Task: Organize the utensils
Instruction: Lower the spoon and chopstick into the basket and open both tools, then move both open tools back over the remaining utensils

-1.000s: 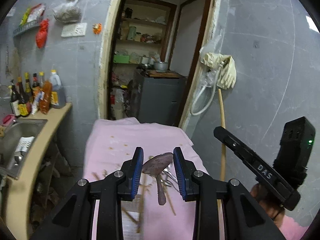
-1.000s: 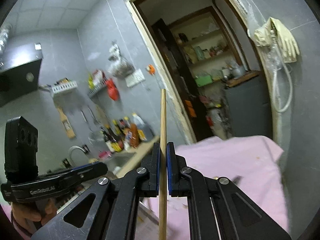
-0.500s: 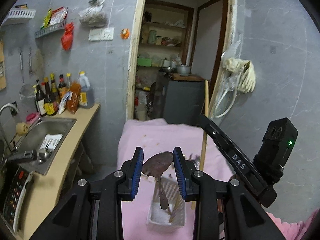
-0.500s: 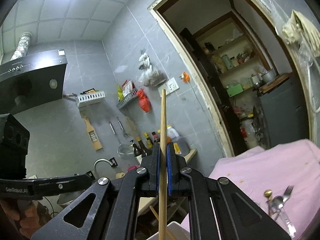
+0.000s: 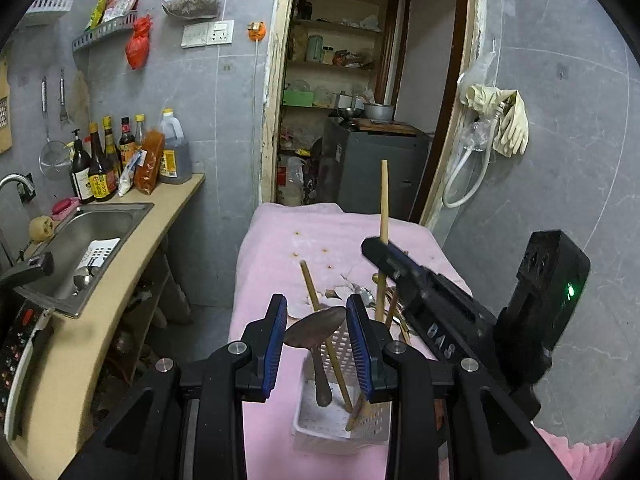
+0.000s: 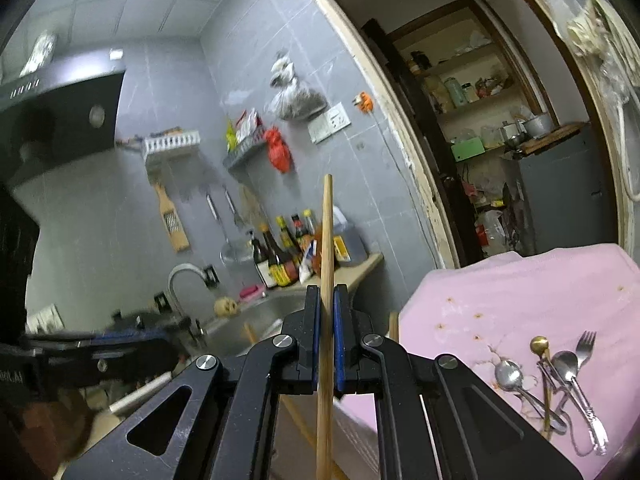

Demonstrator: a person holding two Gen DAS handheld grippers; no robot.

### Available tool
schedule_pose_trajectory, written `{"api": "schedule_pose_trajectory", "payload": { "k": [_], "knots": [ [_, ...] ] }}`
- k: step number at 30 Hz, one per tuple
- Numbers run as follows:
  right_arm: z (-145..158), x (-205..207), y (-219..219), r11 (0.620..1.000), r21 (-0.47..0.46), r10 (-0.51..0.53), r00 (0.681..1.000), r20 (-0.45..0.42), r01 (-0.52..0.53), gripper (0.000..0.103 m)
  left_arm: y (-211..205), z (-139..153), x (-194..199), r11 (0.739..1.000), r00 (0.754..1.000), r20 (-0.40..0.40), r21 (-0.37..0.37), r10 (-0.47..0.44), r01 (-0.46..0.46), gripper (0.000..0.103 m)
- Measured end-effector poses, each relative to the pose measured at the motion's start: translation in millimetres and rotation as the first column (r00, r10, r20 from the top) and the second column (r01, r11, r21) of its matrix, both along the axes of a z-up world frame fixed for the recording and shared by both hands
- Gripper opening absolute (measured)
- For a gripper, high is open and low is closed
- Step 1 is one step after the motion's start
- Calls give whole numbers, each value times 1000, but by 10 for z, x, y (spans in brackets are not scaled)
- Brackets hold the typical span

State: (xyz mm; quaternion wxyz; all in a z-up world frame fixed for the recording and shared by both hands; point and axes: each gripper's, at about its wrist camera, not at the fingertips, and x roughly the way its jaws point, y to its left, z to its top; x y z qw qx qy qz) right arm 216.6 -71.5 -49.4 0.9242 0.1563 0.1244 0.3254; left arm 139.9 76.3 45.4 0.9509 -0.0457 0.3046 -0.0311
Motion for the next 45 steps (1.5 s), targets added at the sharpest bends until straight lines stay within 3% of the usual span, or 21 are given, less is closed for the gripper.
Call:
{"api": "schedule_pose_trajectory", "payload": {
  "k": [6, 17, 21, 24, 27, 32, 37, 38, 42, 44, 45],
  "knots": [
    [-30, -156, -4, 996, -88, -4, 1000, 30, 7, 6, 18, -88, 64, 1000, 1000, -17, -18, 12, -13, 29],
    [44, -209, -123, 996, -89, 5, 1000, 6, -5, 7, 123, -156, 128, 996, 998, -59, -86, 13, -18, 30],
    [109, -227, -186, 997, -76, 3, 1000, 5, -2, 25, 190, -162, 116, 989, 998, -59, -145, 16, -24, 30],
    [183, -261, -281, 998, -60, -12, 1000, 5, 12, 28, 202, -148, 100, 986, 998, -49, -162, 25, -33, 30],
    [290, -307, -391, 998, -49, -34, 999, 17, 35, 39, 200, -112, 96, 985, 999, -31, -170, 35, -40, 36],
    [486, -352, -653, 993, -63, -99, 995, 16, 100, 50, 141, -40, 107, 985, 999, 19, -164, 51, -47, 47],
    [686, -408, -1002, 975, -107, -194, 981, 15, 194, 75, -15, 58, 98, 989, 994, 84, -139, 63, -51, 69],
    [724, -413, -1053, 971, -115, -208, 978, 16, 208, 76, -67, 86, 93, 990, 993, 101, -129, 67, -53, 78],
    [850, -437, -1325, 950, -155, -273, 962, 17, 272, 92, -281, 169, 85, 993, 985, 159, -103, 69, -53, 91],
    [903, -429, -1461, 937, -173, -304, 952, 16, 303, 95, -427, 201, 105, 995, 981, 180, -84, 71, -57, 102],
    [918, -427, -1522, 932, -182, -316, 949, 16, 314, 98, -511, 211, 114, 995, 978, 193, -72, 76, -63, 102]
  ]
}}
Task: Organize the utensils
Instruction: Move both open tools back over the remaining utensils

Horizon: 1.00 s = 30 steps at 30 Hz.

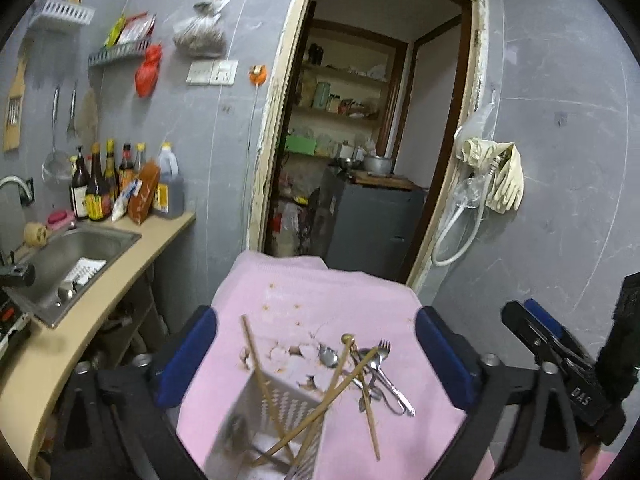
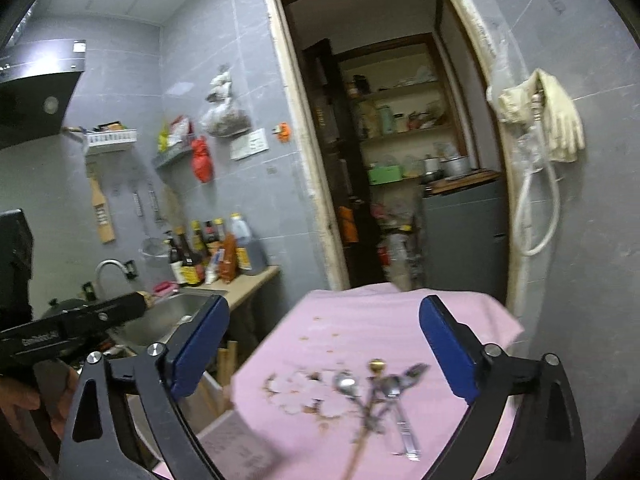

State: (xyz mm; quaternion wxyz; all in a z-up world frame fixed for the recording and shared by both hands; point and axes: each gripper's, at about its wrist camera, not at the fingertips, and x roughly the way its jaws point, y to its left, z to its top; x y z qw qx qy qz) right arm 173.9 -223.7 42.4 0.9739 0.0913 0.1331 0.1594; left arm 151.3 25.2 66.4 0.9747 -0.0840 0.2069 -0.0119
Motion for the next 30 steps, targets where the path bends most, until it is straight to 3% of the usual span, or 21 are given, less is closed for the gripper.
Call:
{"api": "schedule_pose_trajectory", "payload": {
  "k": [2, 13, 23, 30],
  "knots": [
    [31, 10, -113, 1000, -12, -19, 1000, -1, 19, 102, -122, 11, 14, 1000, 1000, 15, 10, -7, 7, 102],
    [18, 151, -838, 995, -57, -82, 996, -32, 80, 102, -827, -128, 244, 998, 999, -9, 40, -40, 40, 103],
    [-349, 480, -1297, 996, -60, -69, 992, -103, 63, 102, -1318, -377, 587, 992, 995, -85, 109, -47, 56, 103],
    [-736, 856, -1499, 1000, -29, -4, 985, -171, -1, 102, -1432, -621, 892, 995, 991, -134, 94, -23, 36, 103]
  ]
}}
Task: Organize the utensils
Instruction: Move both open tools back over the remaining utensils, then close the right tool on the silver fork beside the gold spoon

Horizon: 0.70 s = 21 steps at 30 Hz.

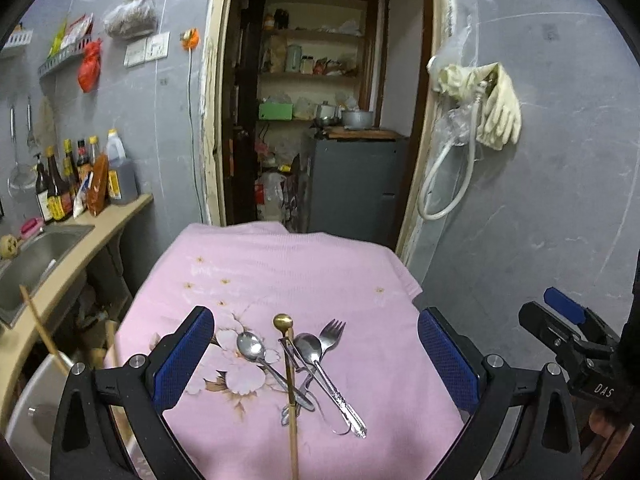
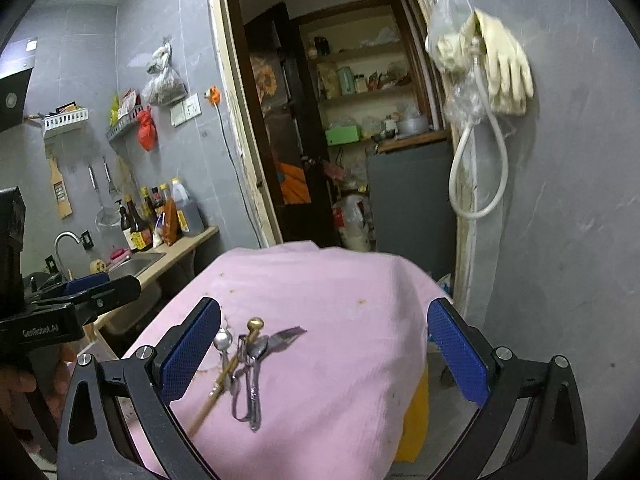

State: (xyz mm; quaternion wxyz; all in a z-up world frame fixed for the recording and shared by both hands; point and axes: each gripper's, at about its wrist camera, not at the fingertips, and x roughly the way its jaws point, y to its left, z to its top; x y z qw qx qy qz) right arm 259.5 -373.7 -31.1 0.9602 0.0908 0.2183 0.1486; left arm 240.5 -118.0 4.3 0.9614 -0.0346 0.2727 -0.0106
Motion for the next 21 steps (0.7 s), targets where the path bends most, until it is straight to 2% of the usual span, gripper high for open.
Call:
{"api": "schedule_pose_trajectory", "payload": {
  "k": [11, 15, 18, 21],
  "knots": [
    [-709, 727, 5, 990, 61, 134, 984, -116, -127, 101, 23, -504, 511, 993, 993, -42, -25, 112, -113, 102],
    [-980, 948, 155, 980, 83, 189, 970, -155, -178, 90, 136, -771, 692, 984, 981, -88, -38, 170, -174, 100],
    [-1152, 1086, 298, 969, 109, 238, 952, -190, -221, 73, 250, -949, 809, 977, 971, -136, -54, 198, -207, 91],
    [-1304, 1205, 472, 956, 127, 288, 930, -228, -264, 63, 372, -1100, 921, 968, 957, -187, -73, 223, -240, 84]
  ]
}}
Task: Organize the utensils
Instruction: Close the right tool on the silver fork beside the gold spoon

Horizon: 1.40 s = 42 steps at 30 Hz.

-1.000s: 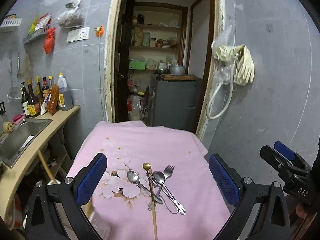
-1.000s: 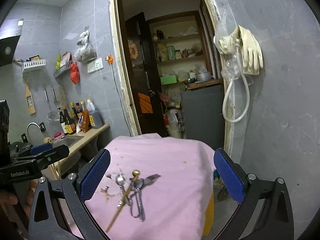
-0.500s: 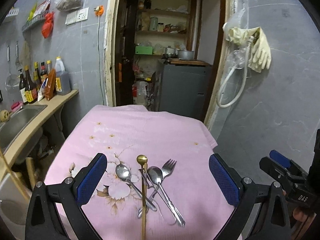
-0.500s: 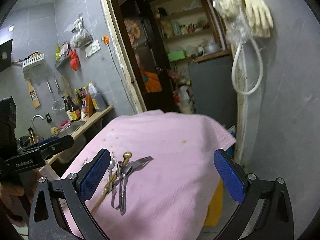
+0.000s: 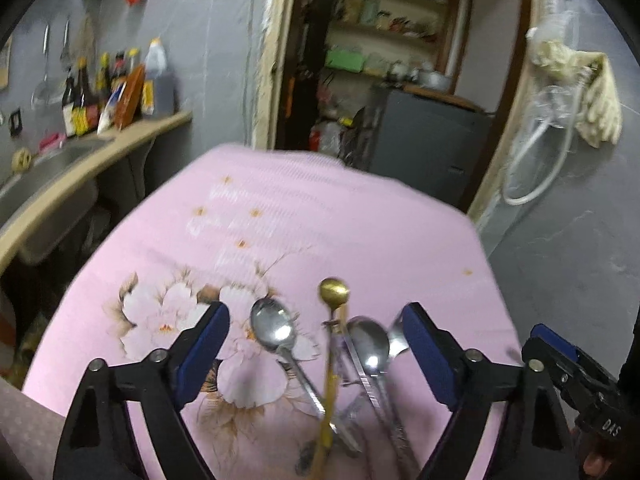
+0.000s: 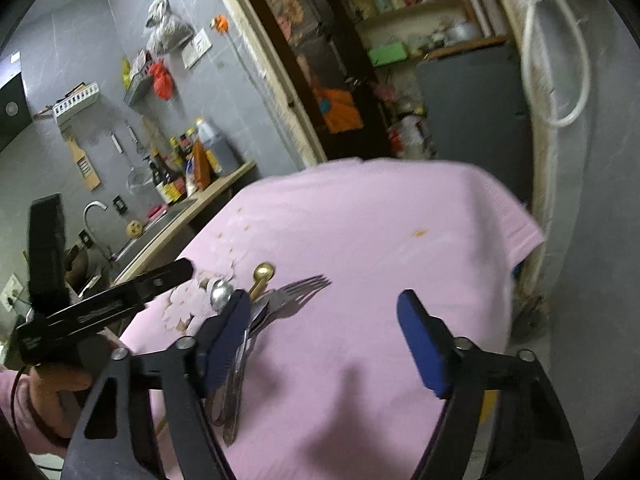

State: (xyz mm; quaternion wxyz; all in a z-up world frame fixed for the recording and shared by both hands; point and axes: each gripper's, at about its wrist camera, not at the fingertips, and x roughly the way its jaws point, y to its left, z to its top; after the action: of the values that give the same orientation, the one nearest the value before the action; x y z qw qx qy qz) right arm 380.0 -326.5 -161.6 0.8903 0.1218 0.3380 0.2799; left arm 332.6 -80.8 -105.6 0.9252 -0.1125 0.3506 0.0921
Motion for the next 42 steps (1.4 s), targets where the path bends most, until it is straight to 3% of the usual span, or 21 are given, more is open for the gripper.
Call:
{"api": "schedule_pose_trajectory", "payload": {
  "k": [9, 14, 20, 31, 42],
  "knots": [
    [-323, 263, 492, 993, -32, 112, 988, -109, -116, 47, 278, -314, 181, 993, 994, -90, -93, 61, -70, 70],
    [-476, 364, 697, 986, 3, 165, 972, -170, -167, 40, 365, -458, 232, 986, 991, -120, -146, 56, -74, 59],
    [-625, 459, 787, 980, 70, 197, 956, -216, -186, 36, 464, -500, 276, 976, 994, -92, -203, 58, -76, 52],
    [-849, 679, 824, 967, 228, 190, 922, -337, -116, 23, 494, -538, 333, 976, 993, -116, -209, 34, -58, 12],
    [-891, 768, 1016, 972, 228, 150, 895, -419, -56, 18, 428, -447, 382, 985, 992, -121, -167, 17, -37, 5]
  ]
}}
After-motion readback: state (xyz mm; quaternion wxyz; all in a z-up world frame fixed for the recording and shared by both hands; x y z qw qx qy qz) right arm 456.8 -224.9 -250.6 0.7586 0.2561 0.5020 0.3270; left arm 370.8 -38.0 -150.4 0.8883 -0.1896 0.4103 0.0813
